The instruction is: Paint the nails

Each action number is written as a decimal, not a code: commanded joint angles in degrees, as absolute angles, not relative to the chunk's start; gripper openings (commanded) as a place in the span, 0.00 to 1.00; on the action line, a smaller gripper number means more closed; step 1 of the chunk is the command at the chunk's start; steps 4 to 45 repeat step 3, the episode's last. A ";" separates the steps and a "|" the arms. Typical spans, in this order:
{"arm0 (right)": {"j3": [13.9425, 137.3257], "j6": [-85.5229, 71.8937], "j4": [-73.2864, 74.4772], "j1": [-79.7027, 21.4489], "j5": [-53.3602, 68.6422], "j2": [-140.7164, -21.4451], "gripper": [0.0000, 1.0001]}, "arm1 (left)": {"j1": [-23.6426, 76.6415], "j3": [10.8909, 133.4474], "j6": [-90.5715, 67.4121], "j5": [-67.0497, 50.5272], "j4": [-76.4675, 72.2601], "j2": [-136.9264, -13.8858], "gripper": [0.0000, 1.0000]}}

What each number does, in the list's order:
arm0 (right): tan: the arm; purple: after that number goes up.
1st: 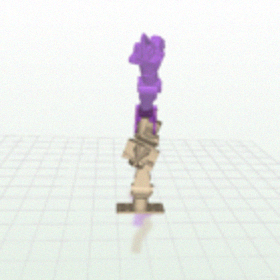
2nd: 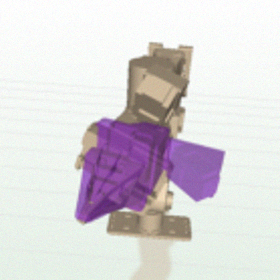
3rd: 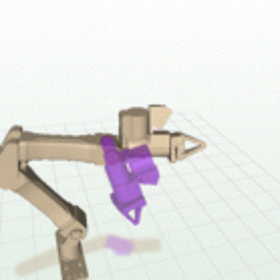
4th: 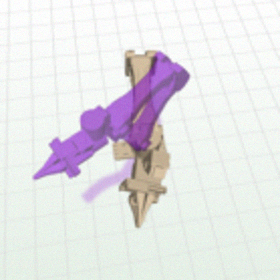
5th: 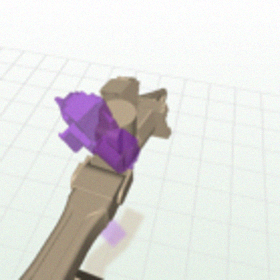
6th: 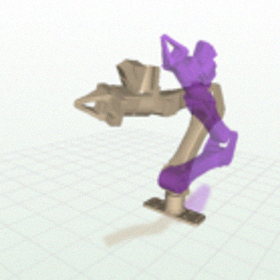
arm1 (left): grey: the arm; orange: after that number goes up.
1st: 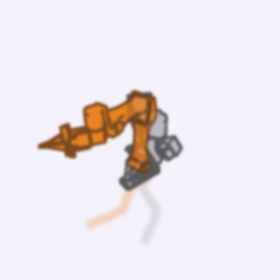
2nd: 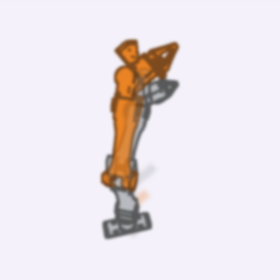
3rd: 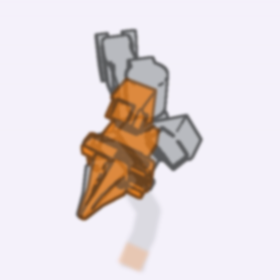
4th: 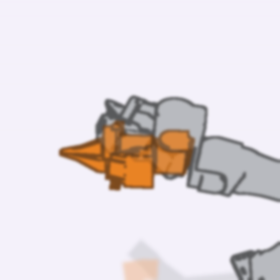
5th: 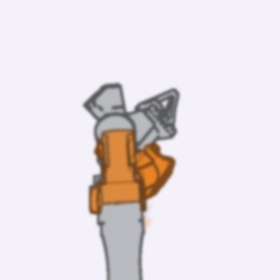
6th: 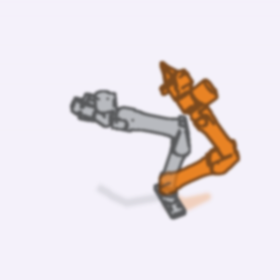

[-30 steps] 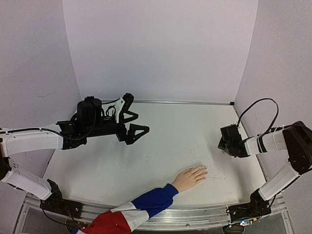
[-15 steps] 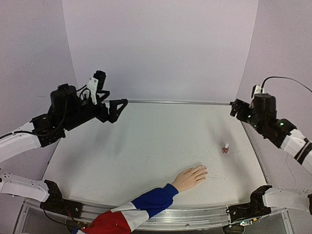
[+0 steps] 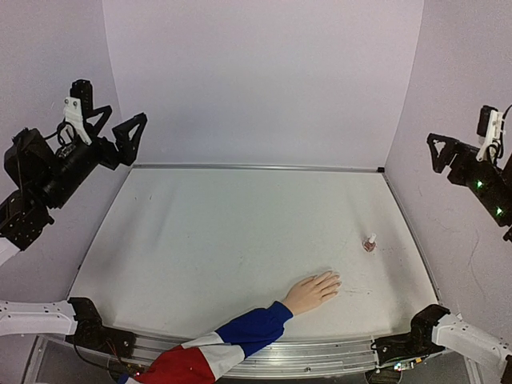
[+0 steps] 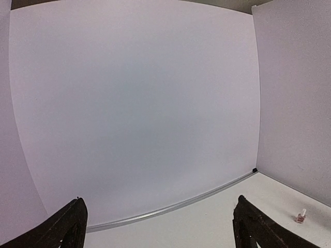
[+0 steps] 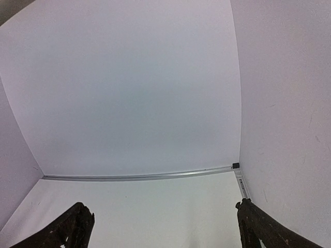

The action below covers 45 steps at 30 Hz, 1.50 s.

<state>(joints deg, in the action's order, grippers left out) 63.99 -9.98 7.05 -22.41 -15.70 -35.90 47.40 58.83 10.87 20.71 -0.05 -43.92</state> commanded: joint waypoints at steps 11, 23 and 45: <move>63.03 -8.88 6.65 -22.24 -15.05 -32.75 0.98 | 47.20 60.34 13.72 23.95 -0.44 -42.00 0.99; 63.03 -8.88 6.65 -22.24 -15.05 -32.75 0.98 | 47.20 60.34 13.72 23.95 -0.44 -42.00 0.99; 63.03 -8.88 6.65 -22.24 -15.05 -32.75 0.98 | 47.20 60.34 13.72 23.95 -0.44 -42.00 0.99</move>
